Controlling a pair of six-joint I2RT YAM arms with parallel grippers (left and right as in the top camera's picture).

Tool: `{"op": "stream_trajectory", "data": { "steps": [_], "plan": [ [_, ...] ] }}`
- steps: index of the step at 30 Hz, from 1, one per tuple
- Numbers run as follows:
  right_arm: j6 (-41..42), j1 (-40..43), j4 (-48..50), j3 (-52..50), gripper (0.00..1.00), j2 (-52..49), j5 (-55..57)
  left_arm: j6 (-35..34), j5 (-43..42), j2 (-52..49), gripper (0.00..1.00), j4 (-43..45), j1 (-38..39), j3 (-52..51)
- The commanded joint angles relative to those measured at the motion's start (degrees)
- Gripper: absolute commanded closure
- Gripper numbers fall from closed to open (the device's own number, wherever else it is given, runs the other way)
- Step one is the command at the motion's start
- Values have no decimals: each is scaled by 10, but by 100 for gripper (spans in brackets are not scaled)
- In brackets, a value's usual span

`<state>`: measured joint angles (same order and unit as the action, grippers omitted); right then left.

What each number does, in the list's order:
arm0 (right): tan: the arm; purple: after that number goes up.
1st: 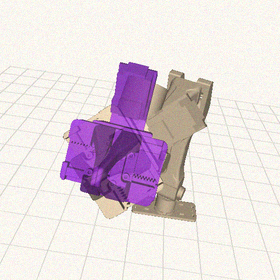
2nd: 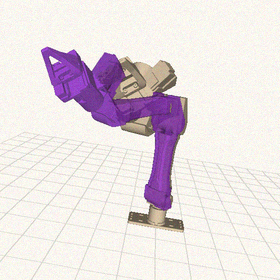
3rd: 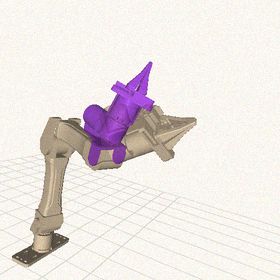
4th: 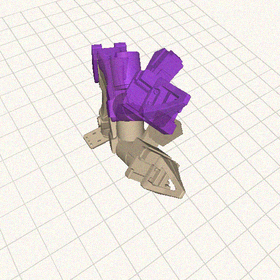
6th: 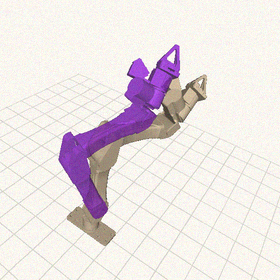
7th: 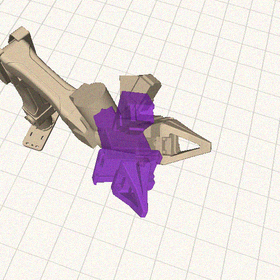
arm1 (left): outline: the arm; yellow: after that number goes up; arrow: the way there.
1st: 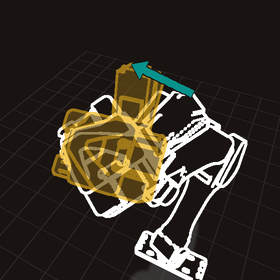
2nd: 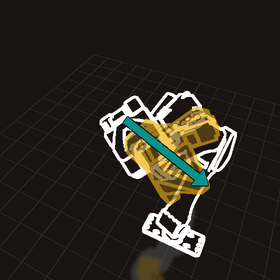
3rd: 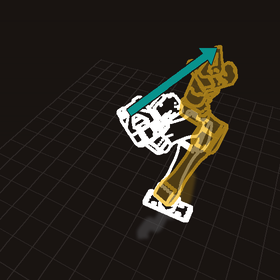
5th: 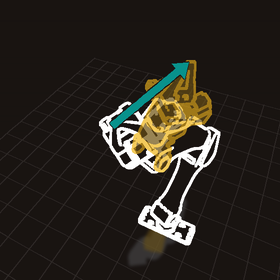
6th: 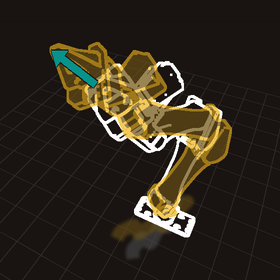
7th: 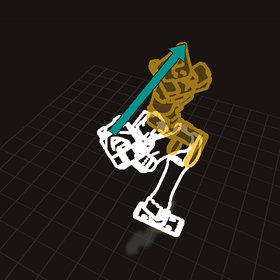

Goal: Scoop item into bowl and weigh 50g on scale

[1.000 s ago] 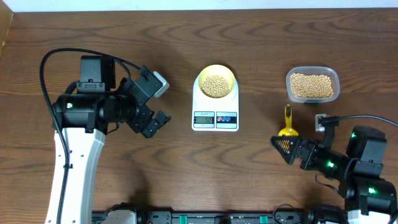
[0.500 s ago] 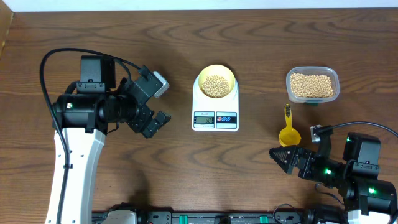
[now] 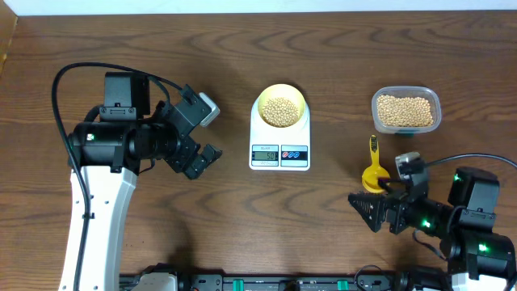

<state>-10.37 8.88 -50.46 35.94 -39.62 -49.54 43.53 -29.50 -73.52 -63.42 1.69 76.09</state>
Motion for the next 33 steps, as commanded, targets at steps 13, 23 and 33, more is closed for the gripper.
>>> {"op": "stream_trajectory", "data": {
  "steps": [13,23,33],
  "plan": [
    [-115,-26,209,7,1,1,-89,4,-5,-1,2,-2,-2,0],
    [5,-110,208,5,1,-4,38,4,-5,-1,2,-2,-2,0],
    [53,-176,209,-48,1,39,147,4,-5,-1,2,-2,-2,0]
  ]
}}
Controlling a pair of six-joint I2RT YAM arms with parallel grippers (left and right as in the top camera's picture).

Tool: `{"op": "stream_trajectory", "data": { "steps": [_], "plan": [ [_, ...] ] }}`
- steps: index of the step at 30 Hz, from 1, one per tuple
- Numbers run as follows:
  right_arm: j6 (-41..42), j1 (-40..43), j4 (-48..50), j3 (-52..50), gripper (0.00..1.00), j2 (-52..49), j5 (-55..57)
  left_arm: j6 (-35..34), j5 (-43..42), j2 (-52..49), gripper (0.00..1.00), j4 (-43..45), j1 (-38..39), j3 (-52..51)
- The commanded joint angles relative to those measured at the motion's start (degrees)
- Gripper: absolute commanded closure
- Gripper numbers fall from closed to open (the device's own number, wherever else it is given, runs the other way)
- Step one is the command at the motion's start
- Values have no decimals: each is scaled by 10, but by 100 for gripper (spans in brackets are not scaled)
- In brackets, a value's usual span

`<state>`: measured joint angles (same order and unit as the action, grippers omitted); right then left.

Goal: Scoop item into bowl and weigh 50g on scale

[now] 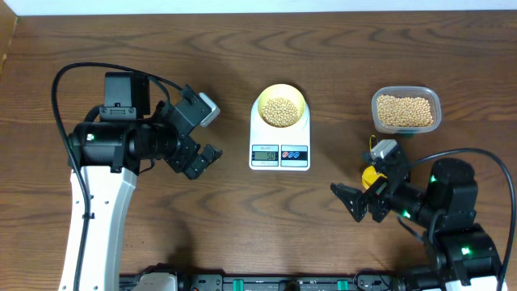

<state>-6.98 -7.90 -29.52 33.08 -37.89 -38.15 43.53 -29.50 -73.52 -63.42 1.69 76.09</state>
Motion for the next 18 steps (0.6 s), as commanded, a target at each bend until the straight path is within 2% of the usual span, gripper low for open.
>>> {"op": "stream_trajectory", "data": {
  "steps": [1,12,18],
  "plan": [
    [25,-8,1,-31,1,37,36,4,-5,-1,2,-2,-2,0],
    [29,-8,9,-123,1,180,38,4,-5,-1,2,-2,-2,0],
    [76,-10,39,-168,1,236,68,4,-5,-1,2,-2,-2,0]
  ]
}}
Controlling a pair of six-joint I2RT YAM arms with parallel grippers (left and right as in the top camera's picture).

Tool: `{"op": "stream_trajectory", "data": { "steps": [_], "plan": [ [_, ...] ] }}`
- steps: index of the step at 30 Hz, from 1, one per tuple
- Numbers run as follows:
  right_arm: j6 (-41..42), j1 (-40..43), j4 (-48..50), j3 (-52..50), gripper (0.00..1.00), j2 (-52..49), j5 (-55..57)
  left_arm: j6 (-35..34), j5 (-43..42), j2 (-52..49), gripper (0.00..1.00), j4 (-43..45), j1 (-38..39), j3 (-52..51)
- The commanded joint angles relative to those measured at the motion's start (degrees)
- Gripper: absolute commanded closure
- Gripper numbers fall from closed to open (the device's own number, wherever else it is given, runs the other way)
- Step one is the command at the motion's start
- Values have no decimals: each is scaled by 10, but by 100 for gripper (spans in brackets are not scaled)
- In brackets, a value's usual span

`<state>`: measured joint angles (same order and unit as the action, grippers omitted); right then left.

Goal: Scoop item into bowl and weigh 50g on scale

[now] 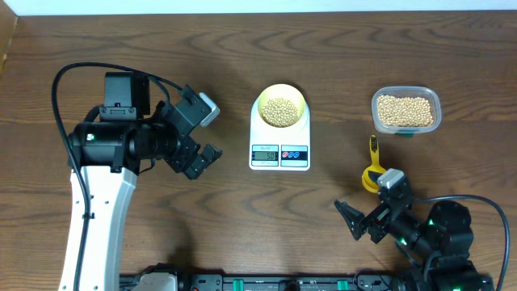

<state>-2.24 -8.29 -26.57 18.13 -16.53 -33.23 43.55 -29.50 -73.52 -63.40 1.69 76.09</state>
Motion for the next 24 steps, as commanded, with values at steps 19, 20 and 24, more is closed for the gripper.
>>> {"op": "stream_trajectory", "data": {
  "steps": [19,20,24],
  "plan": [
    [29,-8,36,-67,1,139,59,3,-5,-1,2,-2,-2,0],
    [28,-8,36,-67,1,144,59,3,-5,-1,2,-2,-2,0],
    [28,-8,36,-67,1,163,62,3,-5,-1,2,-2,-2,0]
  ]
}}
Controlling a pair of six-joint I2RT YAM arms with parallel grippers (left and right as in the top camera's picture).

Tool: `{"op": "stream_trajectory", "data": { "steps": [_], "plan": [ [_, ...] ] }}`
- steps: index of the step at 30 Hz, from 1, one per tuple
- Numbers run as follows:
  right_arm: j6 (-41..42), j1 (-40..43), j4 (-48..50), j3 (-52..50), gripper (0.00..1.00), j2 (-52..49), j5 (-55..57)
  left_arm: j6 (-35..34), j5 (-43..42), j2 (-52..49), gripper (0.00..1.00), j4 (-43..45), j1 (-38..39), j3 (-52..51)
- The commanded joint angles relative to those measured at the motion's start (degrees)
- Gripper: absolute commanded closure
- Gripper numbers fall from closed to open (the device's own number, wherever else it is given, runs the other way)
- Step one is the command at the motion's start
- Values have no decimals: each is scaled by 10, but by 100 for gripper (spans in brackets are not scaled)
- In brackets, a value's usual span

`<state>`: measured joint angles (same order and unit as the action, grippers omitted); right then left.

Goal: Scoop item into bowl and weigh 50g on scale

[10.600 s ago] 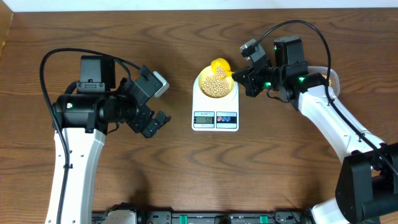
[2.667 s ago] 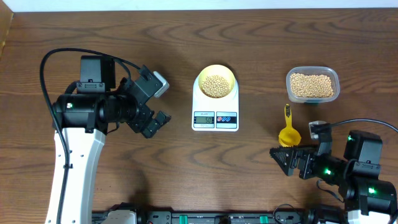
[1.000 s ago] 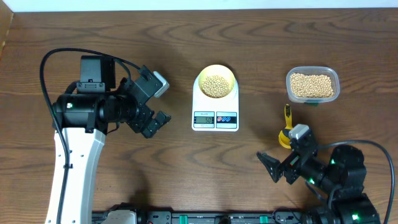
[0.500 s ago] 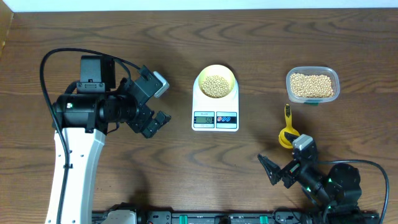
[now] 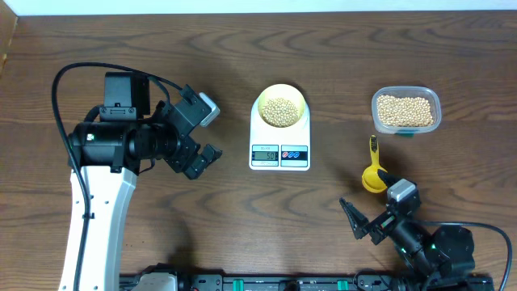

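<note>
A yellow bowl (image 5: 280, 107) full of soybeans rests on the white scale (image 5: 279, 151) at the table's middle. A clear tub of soybeans (image 5: 405, 111) stands at the right. The yellow scoop (image 5: 373, 171) lies on the table below the tub, handle pointing away. My right gripper (image 5: 357, 225) is open and empty near the front edge, below and left of the scoop. My left gripper (image 5: 203, 158) hangs open left of the scale, holding nothing.
The left arm's white base and black cable (image 5: 81, 97) fill the left side. Bare wooden table (image 5: 266, 218) lies in front of the scale. The back edge runs along a white wall.
My right arm has drawn back a little further toward the front edge, gripper still open. The left arm, scoop, bowl and scale have not moved.
My right gripper stood open just beside the scoop lying on the table. Then it was a little left and over the scoop's bowl end. Since then it has stood lower each time, now near the front edge. The left arm stayed still.
</note>
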<state>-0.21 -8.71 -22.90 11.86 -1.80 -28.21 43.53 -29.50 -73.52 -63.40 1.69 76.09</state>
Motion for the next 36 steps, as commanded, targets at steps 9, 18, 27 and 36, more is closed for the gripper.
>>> {"op": "stream_trajectory", "data": {
  "steps": [9,18,27,36],
  "plan": [
    [8,-4,-3,-5,1,15,38,4,-5,-1,2,-2,-2,0],
    [4,-4,91,-74,1,15,53,4,-5,-1,2,-2,-2,0],
    [3,-2,127,-81,1,15,103,4,-5,-1,2,-2,-2,0],
    [3,-1,185,-106,1,15,126,4,-5,-1,2,-2,-2,0]
  ]
}}
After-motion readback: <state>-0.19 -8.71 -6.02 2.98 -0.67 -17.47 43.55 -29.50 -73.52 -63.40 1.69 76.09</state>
